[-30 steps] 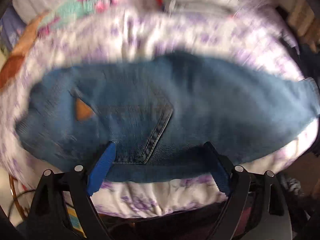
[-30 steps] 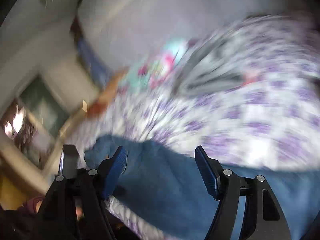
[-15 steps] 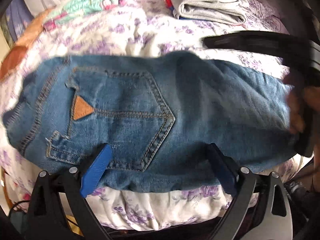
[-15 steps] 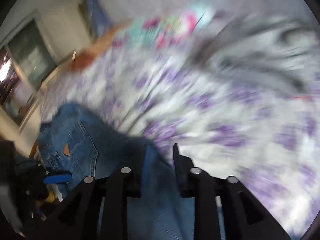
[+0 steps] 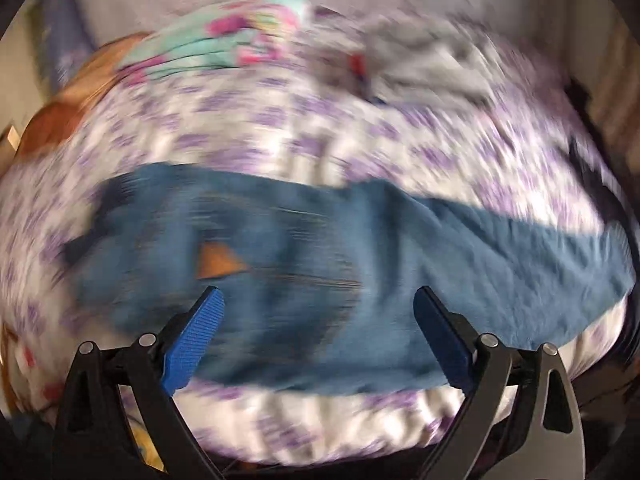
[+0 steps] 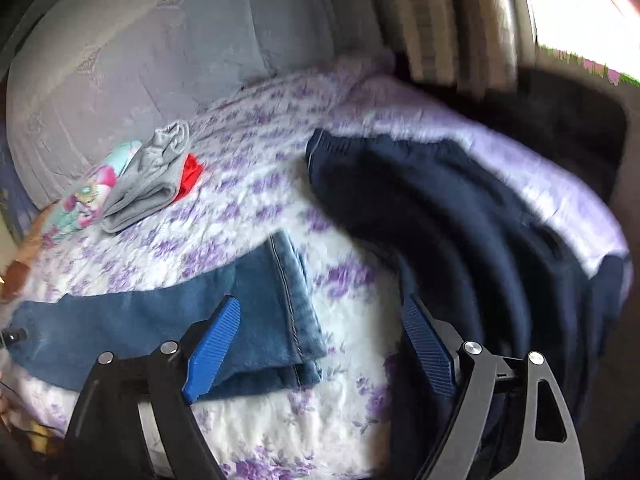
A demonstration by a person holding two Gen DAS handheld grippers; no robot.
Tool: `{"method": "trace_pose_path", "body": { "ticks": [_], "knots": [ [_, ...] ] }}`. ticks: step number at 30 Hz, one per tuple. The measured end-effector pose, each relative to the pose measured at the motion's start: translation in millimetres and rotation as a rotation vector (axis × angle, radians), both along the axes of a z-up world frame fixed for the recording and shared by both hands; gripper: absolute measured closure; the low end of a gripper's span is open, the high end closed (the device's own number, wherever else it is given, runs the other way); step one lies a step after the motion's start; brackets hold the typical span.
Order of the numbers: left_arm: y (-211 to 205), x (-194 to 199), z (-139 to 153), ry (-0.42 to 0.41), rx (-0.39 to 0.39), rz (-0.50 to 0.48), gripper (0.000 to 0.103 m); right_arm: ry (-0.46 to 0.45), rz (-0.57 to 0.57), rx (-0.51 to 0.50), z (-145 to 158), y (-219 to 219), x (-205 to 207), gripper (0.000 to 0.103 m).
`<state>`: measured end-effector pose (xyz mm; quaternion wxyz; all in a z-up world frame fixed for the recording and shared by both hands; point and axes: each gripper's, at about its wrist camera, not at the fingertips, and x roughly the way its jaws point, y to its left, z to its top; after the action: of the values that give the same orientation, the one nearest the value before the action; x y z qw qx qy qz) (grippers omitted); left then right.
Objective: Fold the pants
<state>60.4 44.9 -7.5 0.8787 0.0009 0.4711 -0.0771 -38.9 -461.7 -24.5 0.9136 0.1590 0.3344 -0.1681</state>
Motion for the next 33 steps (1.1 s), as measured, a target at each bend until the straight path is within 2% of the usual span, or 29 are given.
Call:
{"method": "trace_pose_path", "body": {
  "ticks": [1, 2, 3, 4, 7, 10, 12, 17, 19, 20, 21, 22, 27, 28, 30, 31, 33],
  "knots": [
    [27, -5, 13, -0.02, -0.023, 0.057, 0.01, 0.013, 0.007, 0.017, -5, -1, 2, 0.022],
    [47, -10, 20, -0.032, -0.033, 0.099, 0.01, 0.018, 0.032, 0.051, -9, -4, 4, 0.04],
    [70, -14, 28, -0.038, -0.042, 0.146, 0.01, 0.028, 0.076, 0.112, -16, -4, 9, 0.072],
    [95, -17, 34, -0.035, -0.049, 0.197, 0.01, 0.036, 0.1, 0.148, -19, -6, 10, 0.076],
    [148, -18, 33, 0.022, -0.094, 0.299, 0.01, 0.019, 0.103, 0.093, -20, 5, 18, 0.077],
    [172, -11, 23, 0.083, -0.181, 0.332, 0.01, 0.02, 0.1, 0.078, -18, 12, 18, 0.077],
    [165, 2, 13, 0.122, -0.255, 0.292, 0.01, 0.019, 0.098, 0.086, -19, 12, 19, 0.076],
    [132, 35, -19, 0.231, -0.273, 0.275, 0.012, 0.018, 0.097, 0.091, -18, 12, 16, 0.071],
    [127, 40, -23, 0.227, -0.291, 0.288, 0.051, 0.021, 0.096, 0.08, -18, 14, 16, 0.071],
    [124, 42, -22, 0.226, -0.28, 0.291, 0.067, 0.021, 0.094, 0.075, -18, 15, 15, 0.071],
    [124, 42, -18, 0.204, -0.278, 0.295, 0.078, 0.022, 0.096, 0.068, -18, 16, 15, 0.071],
    [125, 43, -14, 0.184, -0.272, 0.297, 0.084, 0.023, 0.099, 0.063, -17, 16, 15, 0.071],
    [132, 50, -9, 0.169, -0.264, 0.309, 0.086, 0.017, 0.098, 0.07, -15, 15, 14, 0.073],
    [135, 52, -9, 0.165, -0.259, 0.312, 0.086, -0.008, 0.1, 0.079, -11, 15, 12, 0.075],
    [141, 55, -4, 0.145, -0.263, 0.316, 0.086, -0.07, 0.113, 0.084, 1, 15, 5, 0.087],
    [142, 57, -3, 0.14, -0.26, 0.313, 0.086, -0.088, 0.125, 0.07, 7, 17, 2, 0.088],
    [141, 60, -15, 0.162, -0.222, 0.316, 0.085, -0.024, 0.125, 0.02, 4, 21, 3, 0.088]
  ]
}}
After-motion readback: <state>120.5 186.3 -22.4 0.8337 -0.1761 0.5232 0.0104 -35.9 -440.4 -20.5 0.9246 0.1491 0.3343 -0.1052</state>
